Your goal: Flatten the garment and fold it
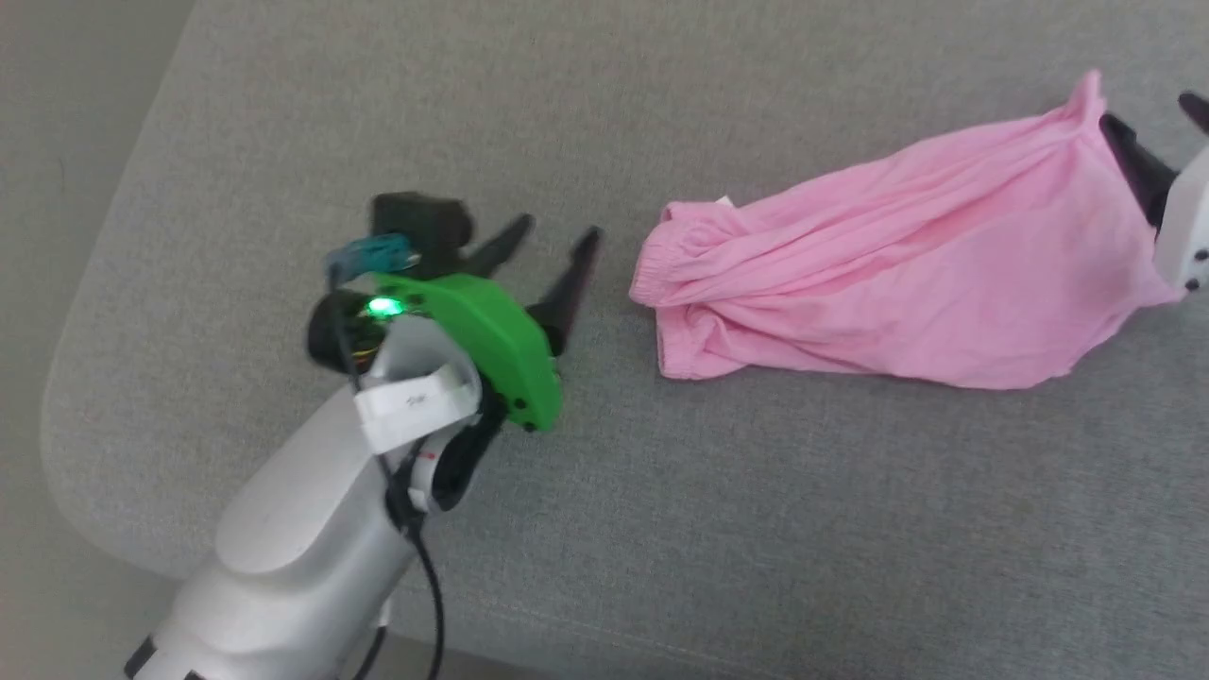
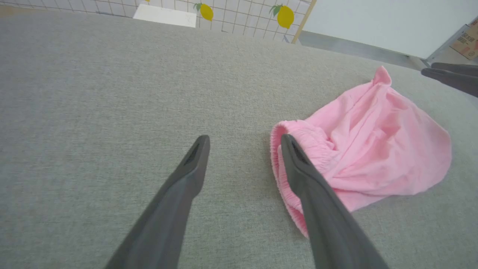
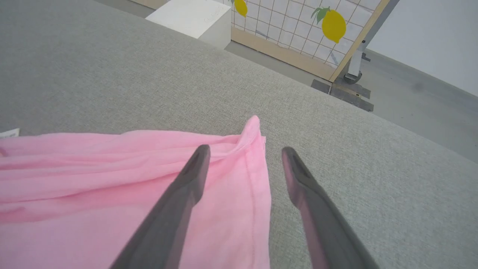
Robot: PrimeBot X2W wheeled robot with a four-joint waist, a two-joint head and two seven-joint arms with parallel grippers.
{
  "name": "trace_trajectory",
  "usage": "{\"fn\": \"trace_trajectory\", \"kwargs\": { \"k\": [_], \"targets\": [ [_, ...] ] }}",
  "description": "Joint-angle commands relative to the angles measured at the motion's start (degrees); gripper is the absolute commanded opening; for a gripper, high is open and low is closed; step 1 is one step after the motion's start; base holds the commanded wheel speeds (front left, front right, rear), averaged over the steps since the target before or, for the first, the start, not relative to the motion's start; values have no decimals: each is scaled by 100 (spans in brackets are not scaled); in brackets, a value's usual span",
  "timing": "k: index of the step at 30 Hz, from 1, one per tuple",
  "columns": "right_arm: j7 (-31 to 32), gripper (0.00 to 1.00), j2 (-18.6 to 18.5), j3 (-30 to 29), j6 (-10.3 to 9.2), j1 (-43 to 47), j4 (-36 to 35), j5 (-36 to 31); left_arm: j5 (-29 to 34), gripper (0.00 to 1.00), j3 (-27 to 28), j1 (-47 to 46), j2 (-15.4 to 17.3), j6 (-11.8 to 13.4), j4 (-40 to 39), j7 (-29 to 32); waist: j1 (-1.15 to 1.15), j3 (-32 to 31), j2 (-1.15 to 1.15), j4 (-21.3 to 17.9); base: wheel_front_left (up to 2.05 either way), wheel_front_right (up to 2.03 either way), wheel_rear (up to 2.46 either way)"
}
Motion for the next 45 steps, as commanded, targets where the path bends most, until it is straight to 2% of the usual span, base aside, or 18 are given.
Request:
{"fn": "trace_trajectory", "kwargs": {
  "k": [1, 9, 15, 20, 27, 33, 42, 43, 44, 45],
  "targets": [
    [-116, 100, -51, 22, -9, 190, -61, 104, 156, 100, 93, 136, 98, 108, 41, -229, 0, -552, 0, -211, 0, 0, 0],
    [-268, 100, -217, -66, -9, 996, -155, 535, 988, 100, 228, 853, 572, 720, 147, -1517, 0, -900, 0, -205, 0, 0, 0],
    [278, 100, -69, -431, -9, 1243, 105, 978, 1898, 100, -136, 1309, 936, 1146, 138, -2052, 0, -853, 0, -50, 0, 0, 0],
    [772, 100, 63, -742, -9, 1096, 360, 1109, 2381, 100, -341, 1575, 988, 1411, 84, -2231, 0, -709, 0, 127, 0, 0, 0],
    [1483, 100, 145, -1182, -9, 678, 904, 968, 2804, 100, -495, 1706, 853, 1525, -73, -2317, 0, -403, 0, 424, 0, 0, 0],
    [1916, 100, 177, -1395, -9, 423, 1291, 654, 3025, 100, -495, 1711, 659, 1478, -226, -2326, 0, -119, 0, 663, 0, 0, 0],
    [2470, 100, 368, -1246, -9, 848, 1252, 565, 3173, 100, -380, 1813, 434, 1361, -213, -2328, 0, 25, 0, 793, 0, 0, 0],
    [2539, 41, 387, -1206, -9, 945, 1178, 603, 3185, 100, -350, 1828, 423, 1350, -209, -2328, 0, 25, 0, 786, 0, 0, 0],
    [2569, 0, 395, -1191, -9, 1014, 1115, 632, 3194, 100, -326, 1840, 417, 1339, -204, -2328, 0, 21, 0, 778, 0, 0, 0],
    [2567, 0, 396, -1190, -9, 1082, 1040, 656, 3201, 100, -295, 1853, 411, 1324, -195, -2328, 0, 6, 0, 761, 0, 0, 0]
  ]
}}
